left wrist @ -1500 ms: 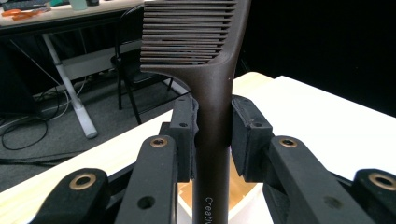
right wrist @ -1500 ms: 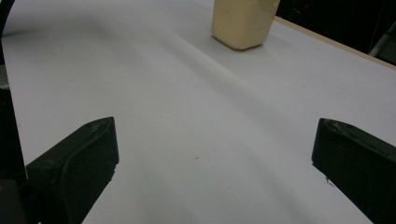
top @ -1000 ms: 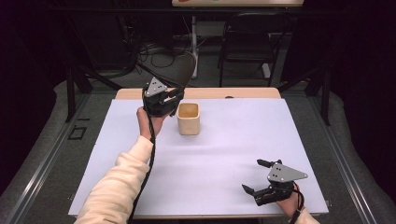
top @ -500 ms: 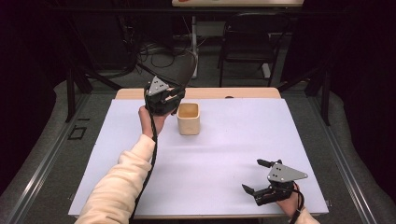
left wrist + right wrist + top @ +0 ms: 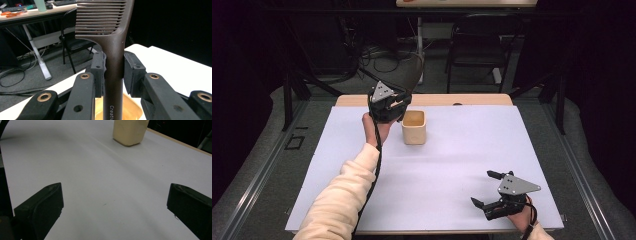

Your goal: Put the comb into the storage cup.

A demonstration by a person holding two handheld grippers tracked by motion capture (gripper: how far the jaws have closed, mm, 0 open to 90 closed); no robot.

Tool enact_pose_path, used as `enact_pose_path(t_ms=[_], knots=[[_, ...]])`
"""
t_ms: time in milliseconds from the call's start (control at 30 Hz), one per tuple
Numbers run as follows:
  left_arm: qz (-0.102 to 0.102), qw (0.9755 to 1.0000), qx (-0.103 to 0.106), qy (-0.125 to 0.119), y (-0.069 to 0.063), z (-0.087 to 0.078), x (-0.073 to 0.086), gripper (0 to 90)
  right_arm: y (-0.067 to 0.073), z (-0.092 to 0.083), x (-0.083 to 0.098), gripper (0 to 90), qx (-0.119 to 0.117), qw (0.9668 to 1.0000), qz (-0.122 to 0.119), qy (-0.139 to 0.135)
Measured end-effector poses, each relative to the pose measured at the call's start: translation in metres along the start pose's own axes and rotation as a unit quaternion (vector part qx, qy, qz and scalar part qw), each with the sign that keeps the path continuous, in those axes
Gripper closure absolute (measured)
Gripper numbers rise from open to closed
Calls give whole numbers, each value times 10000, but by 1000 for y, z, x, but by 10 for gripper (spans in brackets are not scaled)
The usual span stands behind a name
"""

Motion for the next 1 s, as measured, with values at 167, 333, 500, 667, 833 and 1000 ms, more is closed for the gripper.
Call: enact_pose_path(t_ms=[167,333,500,667,833,1000], knots=[[-58,10000,-12,-49,3,1,0,723,0,0,1,2,-11,10000,1,31],[-48,10000,-13,-34,1,-1,-2,723,0,0,1,1,13,10000,14,76],[-25,10000,-22,-91,0,1,-5,723,0,0,0,2,-14,10000,7,26],[-96,9998,33,-157,-1,3,-5,723,0,0,1,3,-38,10000,11,51],[-89,9998,66,-156,-2,6,-5,723,1,-1,0,3,-24,10000,29,18],[-73,9998,158,-130,-3,9,-4,723,2,1,1,3,-63,9999,50,100]])
Point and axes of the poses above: each handheld gripper's, and its own axes: z roughly forward along the jaws, x roughly out of its underside, y roughly to its left, the point moved 4 cm from there along z, roughly forward along the jaws, and after that the axes turned 6 degrees about -z, right-handed, at the moved point
